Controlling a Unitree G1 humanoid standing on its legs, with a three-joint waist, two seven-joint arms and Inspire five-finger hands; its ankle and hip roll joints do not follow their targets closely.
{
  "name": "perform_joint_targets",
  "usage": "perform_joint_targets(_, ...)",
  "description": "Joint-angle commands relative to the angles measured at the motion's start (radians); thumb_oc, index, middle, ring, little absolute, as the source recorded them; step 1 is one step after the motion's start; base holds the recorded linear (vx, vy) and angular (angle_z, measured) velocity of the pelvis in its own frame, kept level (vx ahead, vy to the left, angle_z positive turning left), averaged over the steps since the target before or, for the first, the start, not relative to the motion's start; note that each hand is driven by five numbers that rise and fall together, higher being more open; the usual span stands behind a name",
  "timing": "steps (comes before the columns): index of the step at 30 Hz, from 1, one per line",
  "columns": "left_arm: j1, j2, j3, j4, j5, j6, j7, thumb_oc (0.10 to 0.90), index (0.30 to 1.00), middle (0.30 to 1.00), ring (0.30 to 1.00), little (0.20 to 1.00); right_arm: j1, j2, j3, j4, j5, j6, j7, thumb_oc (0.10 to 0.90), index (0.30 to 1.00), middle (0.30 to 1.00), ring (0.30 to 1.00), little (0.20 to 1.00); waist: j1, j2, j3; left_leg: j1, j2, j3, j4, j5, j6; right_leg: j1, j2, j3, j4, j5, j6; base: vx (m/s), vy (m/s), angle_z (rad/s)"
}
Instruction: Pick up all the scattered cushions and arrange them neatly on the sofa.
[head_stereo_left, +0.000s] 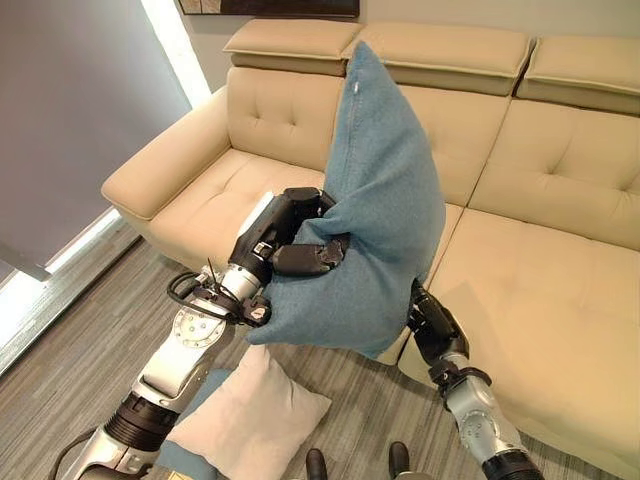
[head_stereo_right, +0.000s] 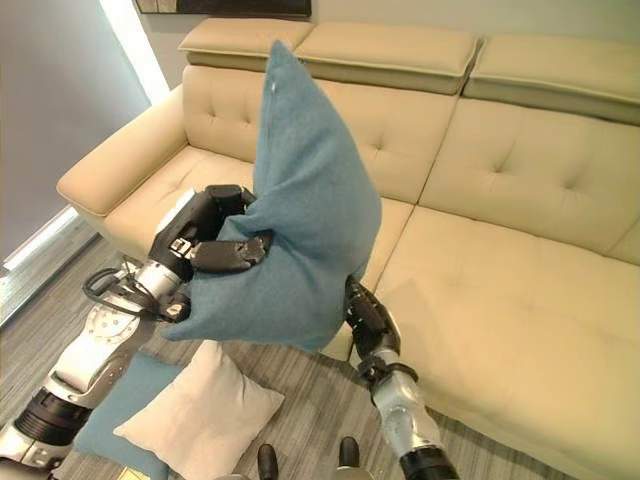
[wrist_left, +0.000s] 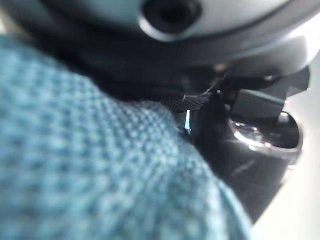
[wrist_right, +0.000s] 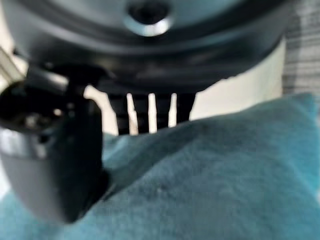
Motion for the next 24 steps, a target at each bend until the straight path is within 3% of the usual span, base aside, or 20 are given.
perform_joint_targets(1,-0.093,-0.093,0.031,-0.032,-0.053,-0.178,0.007,0.4,0.3,0.3,0.3,0.3,-0.071,0.068,0.089,-0.203,-0.059,-0.077,0.103,0.4,0.3,0.3,0.3,0.3,-0.013,-0.061,-0.19,0.012,-0.017,0.017,0.003,-0.123,-0.024,0.05,-0.021,-0.013,0.038,-0.166,0.055,0.0,0.0,0.0)
perform_joint_targets(13,0.091,-0.134,0.067,0.016,-0.009,-0.141,0.0,0.4,0.3,0.3,0.3,0.3,0.036,0.028,-0.013,-0.266,-0.26,-0.068,0.034,0.4,0.3,0.3,0.3,0.3,-0.03,-0.077,-0.187,0.012,-0.009,0.026,0.003,-0.129,-0.02,0.039,-0.013,0.004,0.04,-0.166,0.054,0.0,-0.01,-0.02)
perform_joint_targets(24,0.197,-0.168,0.073,0.051,0.031,-0.128,0.012,0.4,0.3,0.3,0.3,0.3,0.095,0.01,-0.105,-0.335,-0.4,-0.096,-0.035,0.4,0.3,0.3,0.3,0.3,-0.056,-0.072,-0.172,-0.005,0.007,0.031,0.003,-0.121,-0.019,0.001,0.003,0.035,0.052,-0.166,0.047,-0.03,-0.026,-0.06)
